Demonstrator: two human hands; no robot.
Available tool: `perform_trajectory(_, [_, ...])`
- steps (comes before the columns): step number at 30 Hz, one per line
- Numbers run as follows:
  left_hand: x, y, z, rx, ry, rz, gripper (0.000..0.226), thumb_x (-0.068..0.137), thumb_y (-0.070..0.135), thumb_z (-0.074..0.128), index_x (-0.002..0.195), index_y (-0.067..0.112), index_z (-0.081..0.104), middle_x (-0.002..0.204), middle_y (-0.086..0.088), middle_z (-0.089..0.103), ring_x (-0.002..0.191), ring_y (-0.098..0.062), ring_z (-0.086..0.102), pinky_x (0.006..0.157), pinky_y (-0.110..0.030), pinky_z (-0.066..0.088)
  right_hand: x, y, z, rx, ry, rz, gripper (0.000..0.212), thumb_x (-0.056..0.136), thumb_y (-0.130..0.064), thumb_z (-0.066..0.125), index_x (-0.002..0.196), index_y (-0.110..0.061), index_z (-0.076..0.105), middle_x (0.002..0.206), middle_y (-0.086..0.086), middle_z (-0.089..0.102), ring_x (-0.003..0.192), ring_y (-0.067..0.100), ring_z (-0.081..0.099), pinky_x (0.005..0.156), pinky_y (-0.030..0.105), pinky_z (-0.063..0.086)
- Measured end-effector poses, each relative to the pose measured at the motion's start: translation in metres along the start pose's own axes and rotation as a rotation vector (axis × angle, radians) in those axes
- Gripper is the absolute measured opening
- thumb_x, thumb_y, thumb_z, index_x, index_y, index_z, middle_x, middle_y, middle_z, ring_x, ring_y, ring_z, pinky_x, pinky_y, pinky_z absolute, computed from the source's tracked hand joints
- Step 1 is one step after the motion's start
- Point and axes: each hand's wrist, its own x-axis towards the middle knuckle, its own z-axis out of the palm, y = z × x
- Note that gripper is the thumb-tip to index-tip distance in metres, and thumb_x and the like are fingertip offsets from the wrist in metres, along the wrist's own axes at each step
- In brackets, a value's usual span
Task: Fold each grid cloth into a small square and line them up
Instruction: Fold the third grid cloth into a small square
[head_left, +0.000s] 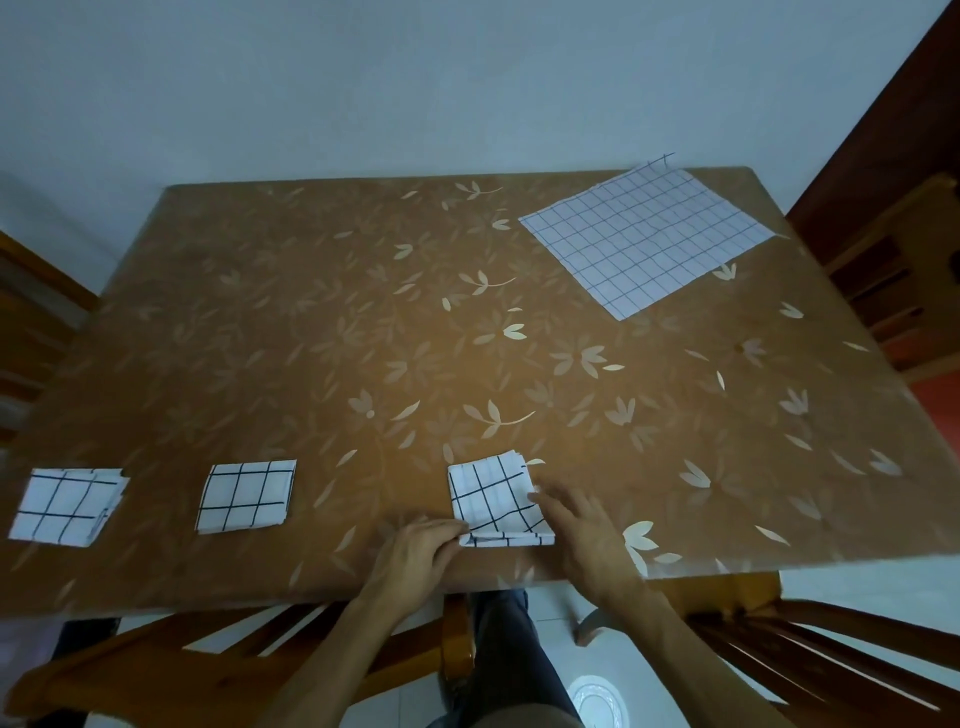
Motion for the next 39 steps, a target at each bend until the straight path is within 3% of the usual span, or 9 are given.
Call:
perform_trajectory(2, [0.001,-0.003,-0.002,-0.056,-0.027,-0.037,0.032,0.1,0.033,0.052,0.129,0.034,0.063,0.124,0.018,0.066,0.114,0.002,0.055,0.097,-0.028,0.05,0.007,0.001,-0.002,-0.084,0.0,-0.128,0.071,0.071,-0.027,0.083,0.135,-0.035,0.053,0.151,-0.004,0.04,0.131,0.021,0.038,0.098,0.037,0.046])
perform_trajectory(5, [0.002,-0.008,-0.001,-0.162,-0.062,-0.131,0.031,0.099,0.037,0.052,0.128,0.038,0.063,0.122,0.02,0.066,0.112,0.003,0.057,0.098,-0.029,0.051,0.018,0.001,-0.004,0.006,0.038,-0.191,0.039,0.072,-0.02,0.081,0.108,-0.03,0.072,0.137,-0.003,0.059,0.121,0.023,0.054,0.09,0.037,0.054])
perform_trajectory(11, [0.009,0.001,-0.001,-0.294,-0.028,-0.235,0.01,0.098,0.039,0.055,0.094,0.04,0.064,0.093,0.024,0.065,0.094,0.006,0.06,0.081,-0.021,0.05,0.025,-0.008,-0.011,0.378,-0.164,0.113,0.027,0.098,-0.034,0.052,0.12,-0.03,0.067,0.126,-0.011,0.065,0.104,0.01,0.063,0.091,0.024,0.048])
perform_trajectory(17, [0.021,0.003,0.002,-0.374,0.034,-0.414,0.034,0.097,0.037,0.058,0.129,0.03,0.05,0.108,0.013,0.071,0.104,-0.006,0.063,0.09,-0.031,0.052,0.034,-0.014,0.001,0.573,-0.078,0.449,0.026,0.096,-0.03,0.058,0.122,-0.028,0.053,0.117,-0.001,0.068,0.098,0.015,0.064,0.093,0.038,0.053])
perform_trajectory(25, [0.028,0.001,-0.001,-0.416,0.019,-0.464,0.049,0.09,0.05,0.062,0.134,0.033,0.047,0.101,0.013,0.07,0.106,-0.012,0.062,0.091,-0.043,0.055,0.041,-0.018,0.006,0.677,-0.012,0.605,0.031,0.093,-0.031,0.063,0.117,-0.027,0.045,0.109,-0.002,0.066,0.093,0.022,0.067,0.087,0.047,0.057])
perform_trajectory(29, [0.027,0.005,-0.005,-0.427,-0.052,-0.431,0.056,0.084,0.042,0.073,0.132,0.038,0.045,0.103,0.012,0.065,0.102,-0.014,0.059,0.089,-0.043,0.054,0.046,-0.021,0.007,0.721,0.013,0.667,0.028,0.094,-0.027,0.064,0.114,-0.026,0.045,0.108,0.0,0.065,0.091,0.025,0.069,0.087,0.047,0.057])
perform_trajectory(32, [0.031,0.007,-0.006,-0.398,-0.007,-0.461,0.049,0.09,0.04,0.068,0.133,0.028,0.05,0.099,0.011,0.067,0.1,-0.013,0.061,0.089,-0.041,0.055,0.049,-0.022,0.008,0.734,0.016,0.696,0.028,0.094,-0.028,0.064,0.115,-0.024,0.045,0.11,0.002,0.064,0.095,0.026,0.068,0.089,0.047,0.057])
perform_trajectory(35, [0.038,0.015,-0.006,-0.311,0.04,-0.498,0.039,0.095,0.04,0.061,0.13,0.025,0.051,0.092,0.012,0.066,0.088,-0.006,0.061,0.073,-0.024,0.05,0.051,-0.023,0.008,0.71,0.012,0.696,0.027,0.095,-0.028,0.062,0.115,-0.023,0.046,0.11,-0.001,0.062,0.099,0.022,0.065,0.091,0.046,0.056])
perform_trajectory(39, [0.04,0.032,0.0,0.015,0.11,-0.44,0.036,0.099,0.041,0.052,0.131,0.026,0.043,0.108,0.005,0.062,0.085,-0.007,0.059,0.064,-0.019,0.042,0.05,-0.026,0.007,0.684,0.026,0.694,0.023,0.096,-0.025,0.06,0.113,-0.023,0.045,0.107,-0.005,0.058,0.094,0.016,0.059,0.092,0.035,0.05])
